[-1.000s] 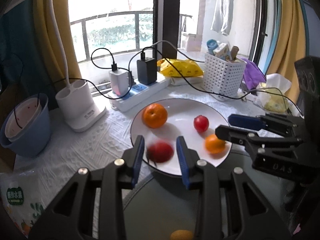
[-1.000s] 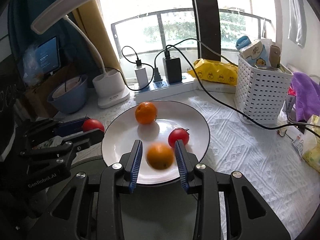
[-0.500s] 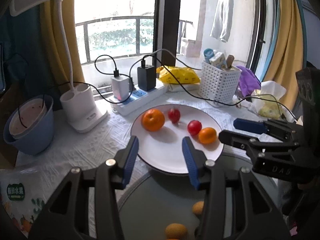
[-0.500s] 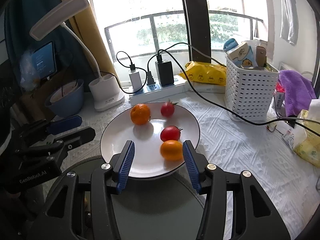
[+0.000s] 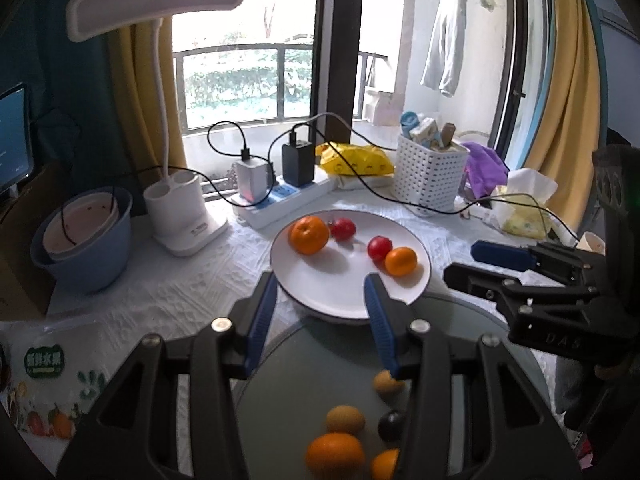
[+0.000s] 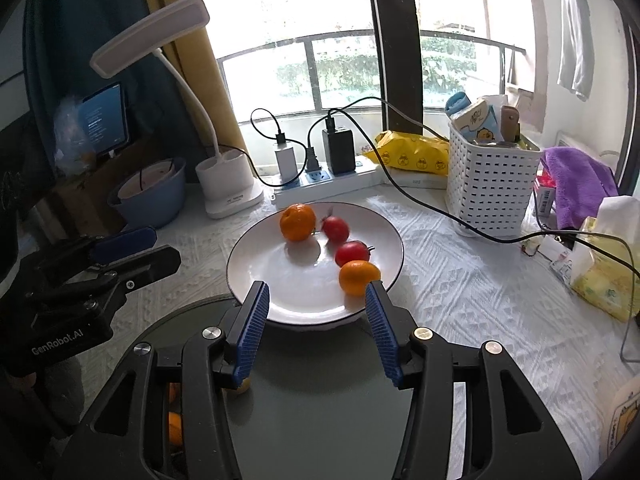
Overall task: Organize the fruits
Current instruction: 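Move both open tools back over the remaining fruits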
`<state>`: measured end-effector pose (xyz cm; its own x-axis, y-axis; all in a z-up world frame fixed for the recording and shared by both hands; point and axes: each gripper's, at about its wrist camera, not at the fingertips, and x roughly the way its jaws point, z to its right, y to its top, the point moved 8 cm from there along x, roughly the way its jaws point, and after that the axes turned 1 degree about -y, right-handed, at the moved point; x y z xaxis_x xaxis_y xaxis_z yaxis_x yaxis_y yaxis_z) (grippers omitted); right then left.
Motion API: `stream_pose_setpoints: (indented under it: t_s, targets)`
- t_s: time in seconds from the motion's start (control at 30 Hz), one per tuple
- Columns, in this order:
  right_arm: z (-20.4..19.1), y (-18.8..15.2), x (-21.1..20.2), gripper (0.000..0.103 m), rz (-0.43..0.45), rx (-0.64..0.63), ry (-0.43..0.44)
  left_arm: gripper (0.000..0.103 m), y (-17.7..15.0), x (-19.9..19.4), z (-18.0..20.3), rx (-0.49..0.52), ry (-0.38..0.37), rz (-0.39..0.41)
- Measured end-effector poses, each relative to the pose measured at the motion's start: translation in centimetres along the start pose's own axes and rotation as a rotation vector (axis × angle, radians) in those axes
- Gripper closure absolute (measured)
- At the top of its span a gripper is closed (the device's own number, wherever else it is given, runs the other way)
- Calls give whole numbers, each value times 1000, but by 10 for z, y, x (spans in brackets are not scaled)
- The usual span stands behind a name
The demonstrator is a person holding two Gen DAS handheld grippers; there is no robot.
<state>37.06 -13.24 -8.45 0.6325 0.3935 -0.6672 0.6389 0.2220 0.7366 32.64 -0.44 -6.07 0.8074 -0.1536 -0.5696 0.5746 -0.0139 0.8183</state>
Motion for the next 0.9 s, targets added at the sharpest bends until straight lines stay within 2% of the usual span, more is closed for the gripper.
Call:
stream_pose_setpoints:
  t_s: [0.43,0.9]
  targets:
    - [-18,-15,-27,50,12,-17,-2,56,-18,-34,-1,-13,3,21]
    - [-43,-44,-39,50,-18,-39,6,56,-56,-55,-9,-48,10,-4]
